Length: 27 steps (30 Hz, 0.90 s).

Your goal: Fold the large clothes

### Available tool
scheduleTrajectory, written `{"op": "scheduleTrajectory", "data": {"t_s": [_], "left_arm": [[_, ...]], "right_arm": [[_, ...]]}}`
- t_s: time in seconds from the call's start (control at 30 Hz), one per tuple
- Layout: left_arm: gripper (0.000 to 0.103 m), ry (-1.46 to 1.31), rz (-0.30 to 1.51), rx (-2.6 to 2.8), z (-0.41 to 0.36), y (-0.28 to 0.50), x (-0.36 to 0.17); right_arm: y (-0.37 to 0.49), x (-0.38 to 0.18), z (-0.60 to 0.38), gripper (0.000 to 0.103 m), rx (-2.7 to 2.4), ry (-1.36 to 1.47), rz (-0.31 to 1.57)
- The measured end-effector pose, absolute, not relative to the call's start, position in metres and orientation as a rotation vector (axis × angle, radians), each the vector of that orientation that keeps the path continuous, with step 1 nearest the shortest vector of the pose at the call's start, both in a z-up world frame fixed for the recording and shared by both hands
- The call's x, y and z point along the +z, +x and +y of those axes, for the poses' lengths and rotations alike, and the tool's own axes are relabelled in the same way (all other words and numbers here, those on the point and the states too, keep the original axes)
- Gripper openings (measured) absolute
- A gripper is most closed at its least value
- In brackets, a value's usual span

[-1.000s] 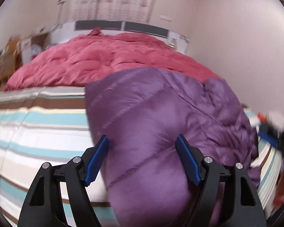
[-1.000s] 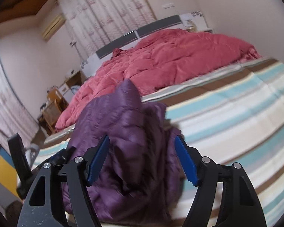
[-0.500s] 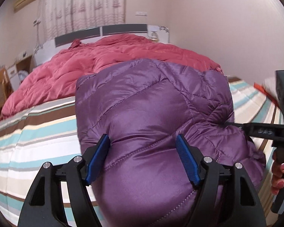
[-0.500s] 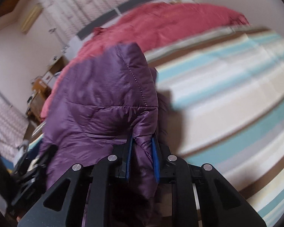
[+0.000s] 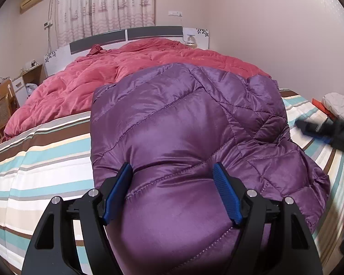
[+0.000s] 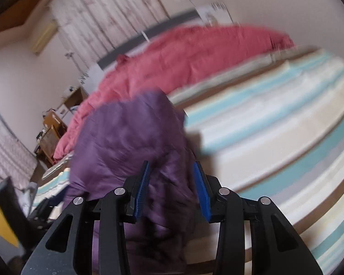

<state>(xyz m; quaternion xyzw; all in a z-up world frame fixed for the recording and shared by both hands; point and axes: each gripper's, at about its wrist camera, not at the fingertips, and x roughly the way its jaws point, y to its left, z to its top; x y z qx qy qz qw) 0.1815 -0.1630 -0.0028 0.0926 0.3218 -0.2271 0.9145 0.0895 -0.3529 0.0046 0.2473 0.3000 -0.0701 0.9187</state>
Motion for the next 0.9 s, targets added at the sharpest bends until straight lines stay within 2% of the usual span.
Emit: {"op": "scheduleTrajectory", "data": {"t_s": [0.1, 0.2, 0.3, 0.4, 0.53, 0.73, 0.9], "left_arm": [[0.072, 0.19, 0.665, -0.463, -0.164, 0.181, -0.003], [0.072, 0.19, 0.668, -0.464, -0.164, 0.181, -0.004], [0.072, 0.186, 0.674, -0.464, -0.163, 0.183, -0.004], [0.072, 0.179, 0.678, -0.464, -0.164, 0.183, -0.006], [0.072, 0.188, 0.669, -0.464, -0.168, 0.184, -0.008], [0.073, 0.196, 0.679, -0.447, -0.171, 0.184, -0.005], [0.077, 0.144, 0.734, -0.431, -0.17, 0.204, 0.022]], "right_arm": [[0.108, 0.035, -0.329, 0.039, -0.095, 0.407, 0.585], [0.141, 0.04, -0.314, 0.039, -0.085, 0.334, 0.614], [0.171, 0.022, -0.314, 0.039, -0.117, 0.306, 0.673], [0.187, -0.007, -0.326, 0.031, -0.144, 0.307, 0.735], [0.191, -0.037, -0.326, 0.029, -0.148, 0.272, 0.751], [0.195, -0.046, -0.323, 0.029, -0.151, 0.256, 0.751], [0.195, -0.046, -0.326, 0.029, -0.146, 0.281, 0.748]]}}
